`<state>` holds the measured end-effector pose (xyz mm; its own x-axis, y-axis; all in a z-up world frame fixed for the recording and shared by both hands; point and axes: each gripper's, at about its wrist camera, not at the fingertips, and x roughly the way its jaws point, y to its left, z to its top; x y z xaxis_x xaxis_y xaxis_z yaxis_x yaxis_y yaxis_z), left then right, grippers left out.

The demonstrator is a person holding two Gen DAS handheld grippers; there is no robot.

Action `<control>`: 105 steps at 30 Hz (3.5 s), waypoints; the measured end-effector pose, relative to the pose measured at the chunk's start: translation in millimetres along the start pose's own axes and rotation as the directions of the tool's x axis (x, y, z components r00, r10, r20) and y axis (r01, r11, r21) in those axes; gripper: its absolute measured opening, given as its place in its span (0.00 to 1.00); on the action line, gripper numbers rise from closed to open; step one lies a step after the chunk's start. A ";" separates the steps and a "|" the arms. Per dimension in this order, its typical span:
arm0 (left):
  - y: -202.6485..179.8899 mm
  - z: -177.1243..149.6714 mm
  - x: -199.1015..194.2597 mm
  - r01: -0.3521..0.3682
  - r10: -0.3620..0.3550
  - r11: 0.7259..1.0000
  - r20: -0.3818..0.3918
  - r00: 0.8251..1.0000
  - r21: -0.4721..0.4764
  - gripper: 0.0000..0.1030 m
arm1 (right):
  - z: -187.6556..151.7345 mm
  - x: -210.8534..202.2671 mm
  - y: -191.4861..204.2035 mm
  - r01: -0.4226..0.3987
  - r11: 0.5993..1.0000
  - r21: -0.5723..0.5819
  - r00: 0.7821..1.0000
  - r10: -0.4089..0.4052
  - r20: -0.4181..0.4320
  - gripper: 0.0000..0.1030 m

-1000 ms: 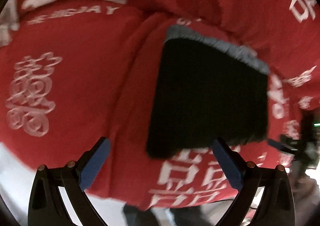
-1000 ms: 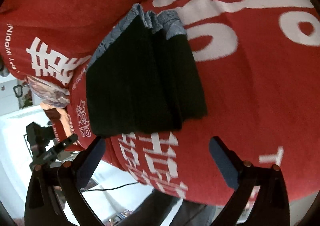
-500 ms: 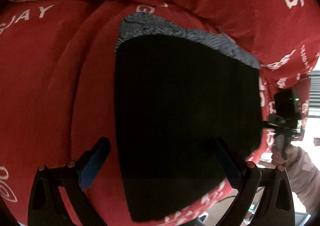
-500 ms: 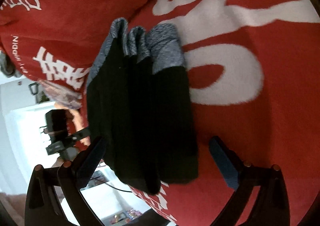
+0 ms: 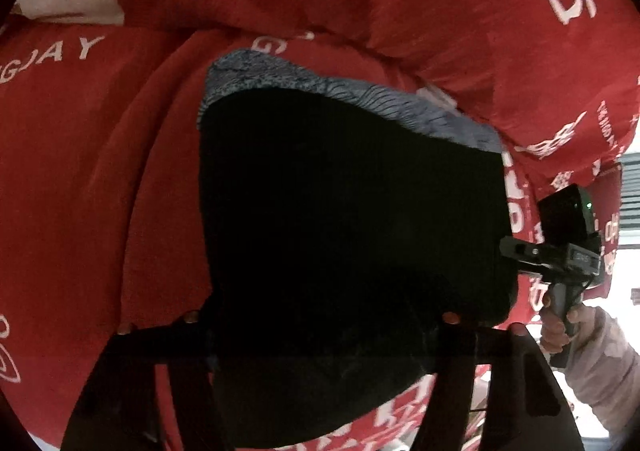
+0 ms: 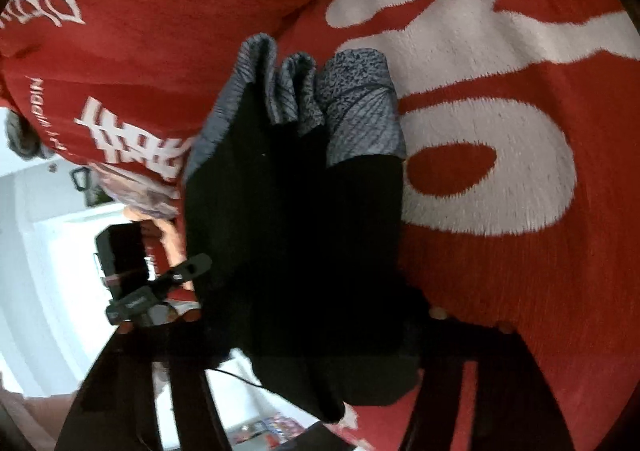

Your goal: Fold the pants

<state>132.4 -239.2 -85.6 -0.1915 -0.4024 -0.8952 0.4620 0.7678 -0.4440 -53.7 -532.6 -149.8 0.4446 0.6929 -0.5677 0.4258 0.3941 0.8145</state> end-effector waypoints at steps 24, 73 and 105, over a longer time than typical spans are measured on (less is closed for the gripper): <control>34.9 -86.1 -31.6 -0.408 0.407 0.899 -0.039 0.913 -0.162 0.96 | -92.7 26.7 27.4 0.419 0.905 -0.079 0.903 -0.424 -0.070 0.85; 11.6 -202.1 -203.5 -0.500 0.503 0.863 0.041 0.863 -0.070 0.99 | -196.8 47.2 207.5 0.626 0.770 -0.121 0.780 -0.621 0.083 1.00; 8.1 -204.0 -205.2 -0.549 0.551 0.834 0.029 0.834 -0.057 0.99 | -194.2 38.4 226.7 0.749 0.654 -0.106 0.662 -0.734 0.152 1.00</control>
<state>-1.2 -48.7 86.5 0.1199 0.0728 -0.9901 0.4415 0.8894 0.1189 -93.2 -299.4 36.3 0.1021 0.0775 -0.9917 0.5280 0.8407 0.1201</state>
